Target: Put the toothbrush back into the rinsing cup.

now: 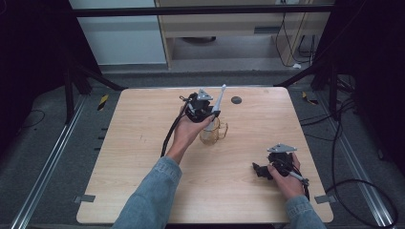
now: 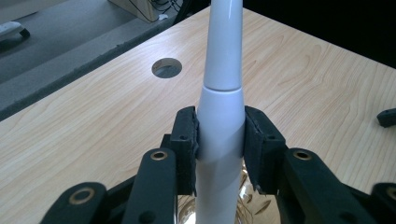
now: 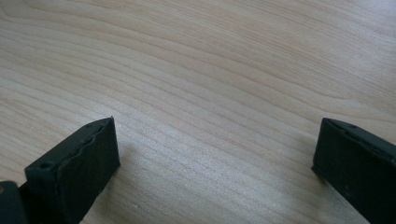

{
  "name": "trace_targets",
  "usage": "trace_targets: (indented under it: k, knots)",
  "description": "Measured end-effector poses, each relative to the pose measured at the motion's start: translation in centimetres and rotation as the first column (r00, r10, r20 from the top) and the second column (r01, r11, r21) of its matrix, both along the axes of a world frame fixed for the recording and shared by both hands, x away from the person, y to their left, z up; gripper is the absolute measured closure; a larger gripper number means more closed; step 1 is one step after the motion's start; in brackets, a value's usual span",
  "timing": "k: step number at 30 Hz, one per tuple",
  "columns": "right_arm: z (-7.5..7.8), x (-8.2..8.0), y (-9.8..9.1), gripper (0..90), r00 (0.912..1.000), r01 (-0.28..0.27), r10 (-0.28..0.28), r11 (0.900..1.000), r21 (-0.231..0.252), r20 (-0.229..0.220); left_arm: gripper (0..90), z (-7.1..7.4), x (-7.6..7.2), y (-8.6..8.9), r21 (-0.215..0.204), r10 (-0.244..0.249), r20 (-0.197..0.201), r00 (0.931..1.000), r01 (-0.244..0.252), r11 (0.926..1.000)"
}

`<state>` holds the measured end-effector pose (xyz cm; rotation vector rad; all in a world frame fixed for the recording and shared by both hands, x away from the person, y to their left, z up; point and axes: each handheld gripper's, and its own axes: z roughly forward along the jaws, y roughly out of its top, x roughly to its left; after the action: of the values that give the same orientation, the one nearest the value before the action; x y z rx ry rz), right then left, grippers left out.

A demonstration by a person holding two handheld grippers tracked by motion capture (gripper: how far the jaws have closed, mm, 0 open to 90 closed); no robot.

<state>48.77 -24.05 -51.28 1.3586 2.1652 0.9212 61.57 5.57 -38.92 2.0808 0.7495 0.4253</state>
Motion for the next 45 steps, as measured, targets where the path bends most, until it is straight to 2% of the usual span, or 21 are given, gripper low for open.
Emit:
trace_targets:
  k: [6,11,13,23,38,41,45]
  knots:
    - [0.0,0.0,0.0,0.3,1.0,-0.002,0.002,1.0,0.0,0.0,67.0,-0.6,0.1,0.3,-0.003,0.006,-0.025,0.9997,-0.006,1.0]
    - [0.0,0.0,0.0,0.4,1.0,-0.001,0.001,1.0,0.0,0.001,66.9,-1.1,0.2,0.0,0.004,0.003,-0.028,0.9996,-0.003,1.0]
    - [0.0,0.0,0.0,0.4,1.0,-0.001,0.001,1.0,-0.001,0.001,66.9,-1.2,0.1,0.0,0.015,0.006,-0.028,0.9996,-0.005,0.9999]
    - [0.0,0.0,0.0,0.4,1.0,-0.001,0.001,1.0,-0.001,0.001,66.9,-1.5,0.5,0.1,0.016,-0.001,-0.054,0.9985,0.001,0.9999]
    - [0.0,0.0,0.0,0.3,1.0,-0.004,0.004,1.0,-0.003,0.002,66.5,-1.9,0.8,-0.3,-0.006,0.008,-0.05,0.9987,-0.008,0.9999]
    - [0.0,0.0,0.0,0.4,1.0,-0.003,0.003,1.0,-0.003,0.002,66.5,-2.0,1.0,-0.3,-0.022,0.015,-0.059,0.9982,-0.017,0.9996]
    - [0.0,0.0,0.0,0.3,1.0,-0.003,0.003,1.0,0.0,0.001,66.4,-1.9,1.1,-0.4,-0.015,0.017,-0.062,0.9979,-0.018,0.9997]
